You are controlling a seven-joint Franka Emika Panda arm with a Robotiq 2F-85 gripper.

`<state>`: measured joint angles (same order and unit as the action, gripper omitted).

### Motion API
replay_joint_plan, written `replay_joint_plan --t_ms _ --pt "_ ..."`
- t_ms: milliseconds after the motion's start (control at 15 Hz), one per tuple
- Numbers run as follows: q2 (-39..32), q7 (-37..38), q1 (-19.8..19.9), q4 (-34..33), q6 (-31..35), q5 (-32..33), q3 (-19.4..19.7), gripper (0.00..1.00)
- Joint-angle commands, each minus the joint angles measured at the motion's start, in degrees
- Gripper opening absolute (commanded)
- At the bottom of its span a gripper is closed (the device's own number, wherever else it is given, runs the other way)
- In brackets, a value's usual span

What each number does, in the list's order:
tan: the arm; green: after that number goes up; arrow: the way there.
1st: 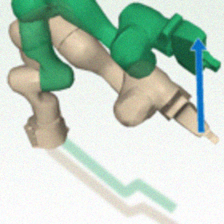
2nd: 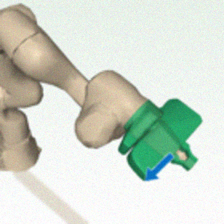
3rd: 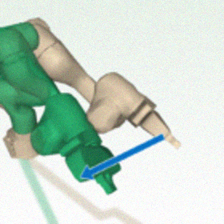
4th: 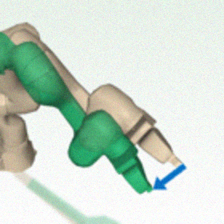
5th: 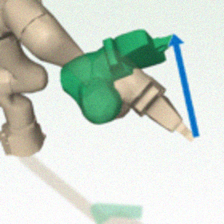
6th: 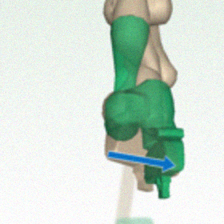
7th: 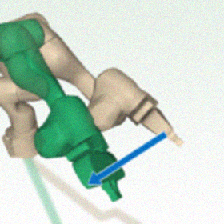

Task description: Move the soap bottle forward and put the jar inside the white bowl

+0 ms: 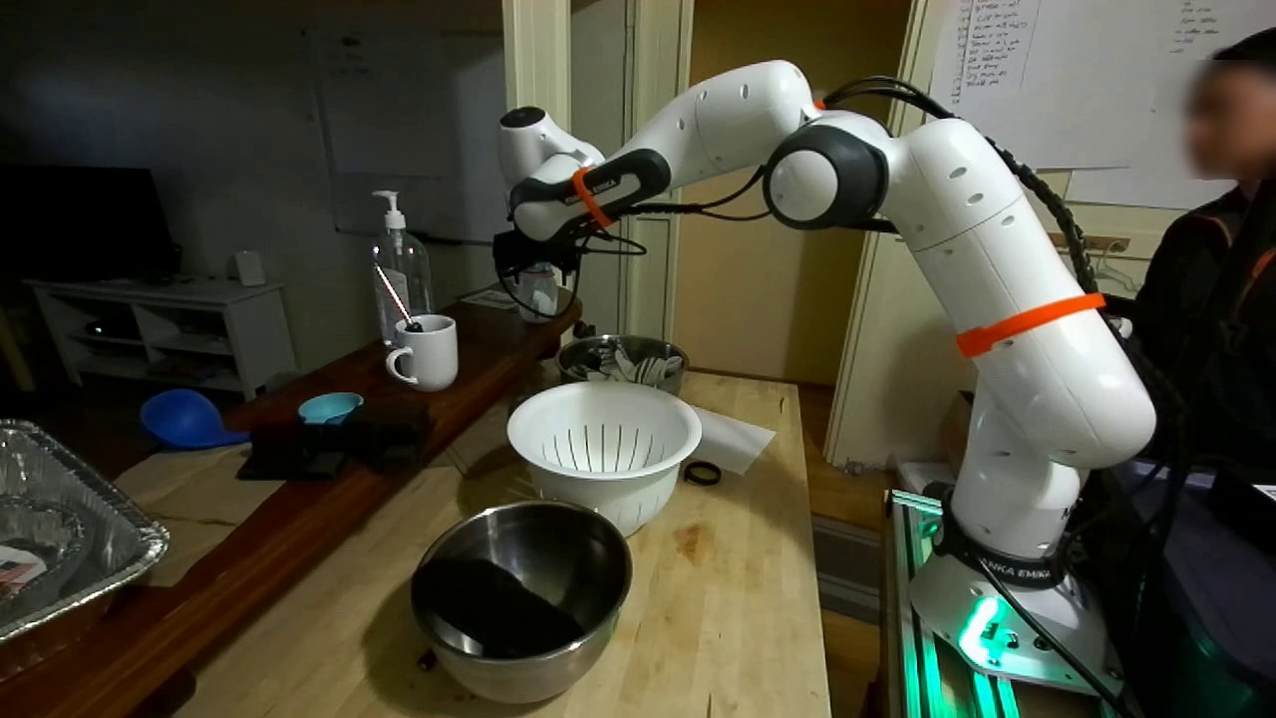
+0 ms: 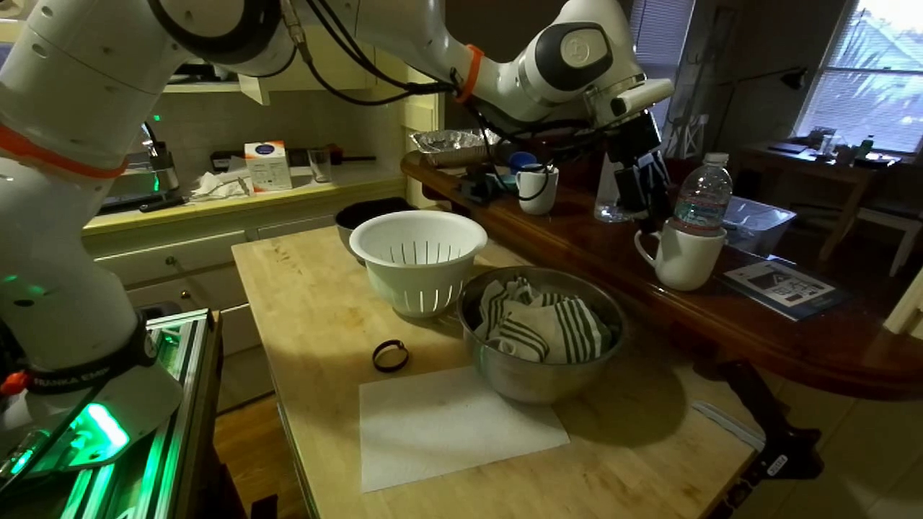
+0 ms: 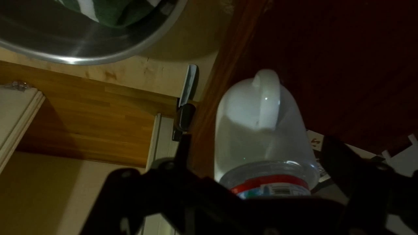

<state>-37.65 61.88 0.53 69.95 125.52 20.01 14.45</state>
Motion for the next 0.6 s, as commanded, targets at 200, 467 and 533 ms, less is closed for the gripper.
replay_joint_plan --t_ms 200,467,533 --pt "-1.08 -6.80 2.46 -1.36 1.38 -5.75 -2.31 1.00" --pt "-1.65 -9.58 2.65 -2.15 0.70 -8.08 -3.03 1.00" --pt "-1.96 -9.94 2.71 -2.48 0.42 -8.60 -3.11 0.98"
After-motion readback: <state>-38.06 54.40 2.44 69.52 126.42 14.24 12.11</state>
